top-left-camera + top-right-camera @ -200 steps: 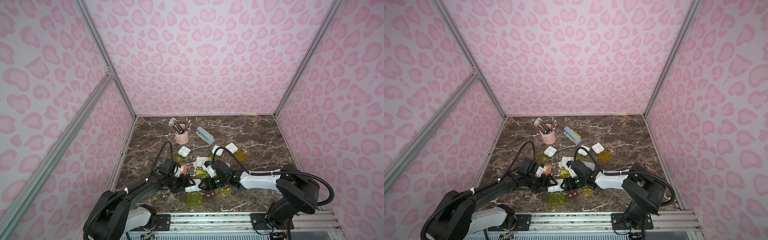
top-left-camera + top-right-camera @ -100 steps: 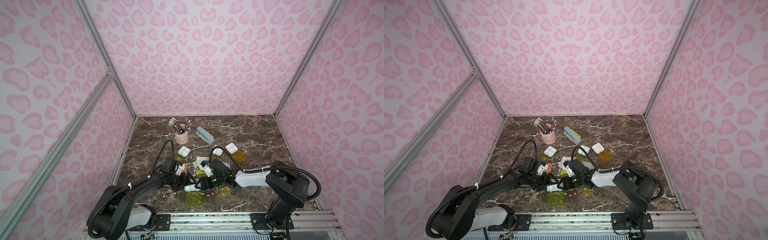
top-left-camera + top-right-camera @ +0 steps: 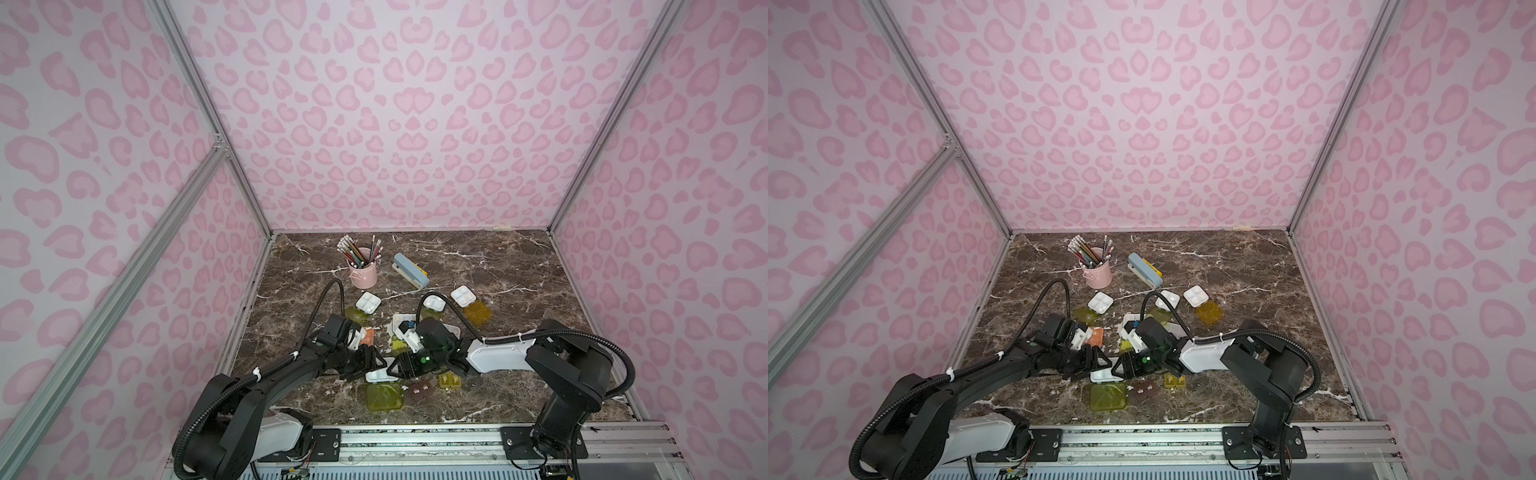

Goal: Close pillboxes
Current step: Adjust the pillbox at the center of the board, then close the lid on the pillbox.

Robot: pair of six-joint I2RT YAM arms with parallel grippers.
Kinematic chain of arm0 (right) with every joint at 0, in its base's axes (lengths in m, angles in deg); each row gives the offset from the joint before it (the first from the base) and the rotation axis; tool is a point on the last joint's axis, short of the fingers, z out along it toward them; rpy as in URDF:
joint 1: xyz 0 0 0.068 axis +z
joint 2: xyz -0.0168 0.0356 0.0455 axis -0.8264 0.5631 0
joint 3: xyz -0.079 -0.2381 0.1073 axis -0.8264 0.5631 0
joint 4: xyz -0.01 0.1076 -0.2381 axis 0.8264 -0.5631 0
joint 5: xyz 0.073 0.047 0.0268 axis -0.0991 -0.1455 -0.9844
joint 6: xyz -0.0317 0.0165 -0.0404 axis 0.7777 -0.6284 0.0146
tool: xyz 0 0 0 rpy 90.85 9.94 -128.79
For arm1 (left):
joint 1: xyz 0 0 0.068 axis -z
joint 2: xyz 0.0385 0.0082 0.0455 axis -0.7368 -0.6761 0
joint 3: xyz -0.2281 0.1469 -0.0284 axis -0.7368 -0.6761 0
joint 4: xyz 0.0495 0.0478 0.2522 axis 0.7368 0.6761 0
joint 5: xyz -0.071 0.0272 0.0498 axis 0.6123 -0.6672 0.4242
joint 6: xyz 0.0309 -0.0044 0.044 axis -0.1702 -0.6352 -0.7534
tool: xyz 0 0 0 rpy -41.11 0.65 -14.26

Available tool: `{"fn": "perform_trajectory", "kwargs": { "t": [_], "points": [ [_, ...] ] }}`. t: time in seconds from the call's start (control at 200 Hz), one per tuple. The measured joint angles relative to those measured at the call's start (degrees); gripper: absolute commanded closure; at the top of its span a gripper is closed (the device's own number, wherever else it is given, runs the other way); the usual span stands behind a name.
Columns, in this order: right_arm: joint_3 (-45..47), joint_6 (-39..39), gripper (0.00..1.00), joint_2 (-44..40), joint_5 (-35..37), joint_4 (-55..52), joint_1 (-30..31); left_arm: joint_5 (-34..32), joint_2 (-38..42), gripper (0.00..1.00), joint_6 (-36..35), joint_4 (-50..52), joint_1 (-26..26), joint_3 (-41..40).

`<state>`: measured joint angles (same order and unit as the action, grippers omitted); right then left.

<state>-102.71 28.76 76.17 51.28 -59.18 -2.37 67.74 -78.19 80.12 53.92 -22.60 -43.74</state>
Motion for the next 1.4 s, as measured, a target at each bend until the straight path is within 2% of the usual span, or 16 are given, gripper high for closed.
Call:
{"fn": "perform_trajectory", "kwargs": {
  "t": [0.505, 0.615, 0.645, 0.885, 1.065, 1.205, 1.4],
  "points": [
    [1.7, -0.2, 0.42, -4.63, 2.08, -2.99, 0.0, -0.74, 2.23, 0.64, -0.15, 1.01, -0.17, -1.09],
    [2.38, -0.2, 0.42, -6.97, 2.69, -4.02, -0.02, 0.39, 3.34, 0.64, -0.09, 0.31, -0.31, -1.14],
    [2.6, -0.2, 0.42, -7.65, 2.91, -4.35, 0.0, 0.26, 3.54, 0.68, -0.02, 0.28, -0.31, -1.16],
    [4.92, -0.52, 0.42, -12.28, 2.99, -5.77, 0.81, 1.53, 5.01, 0.72, 0.13, -0.52, -0.5, -1.22],
    [7.1, -1.42, 0.42, -15.17, 1.99, -6.16, 3.72, 2.64, 4.9, 0.75, 0.33, -0.48, -1.16, -1.09],
    [7.21, -1.44, 0.42, -16.5, 1.57, -6.64, 8.33, 3.61, 3.61, 0.77, 0.26, -0.52, -1.53, -0.37],
    [-0.13, 1.57, 0.42, -14.29, 2.29, -8.92, 16.17, 3.96, 3.21, 0.78, 0.0, 0.0, -1.55, 0.52]
  ]
}}
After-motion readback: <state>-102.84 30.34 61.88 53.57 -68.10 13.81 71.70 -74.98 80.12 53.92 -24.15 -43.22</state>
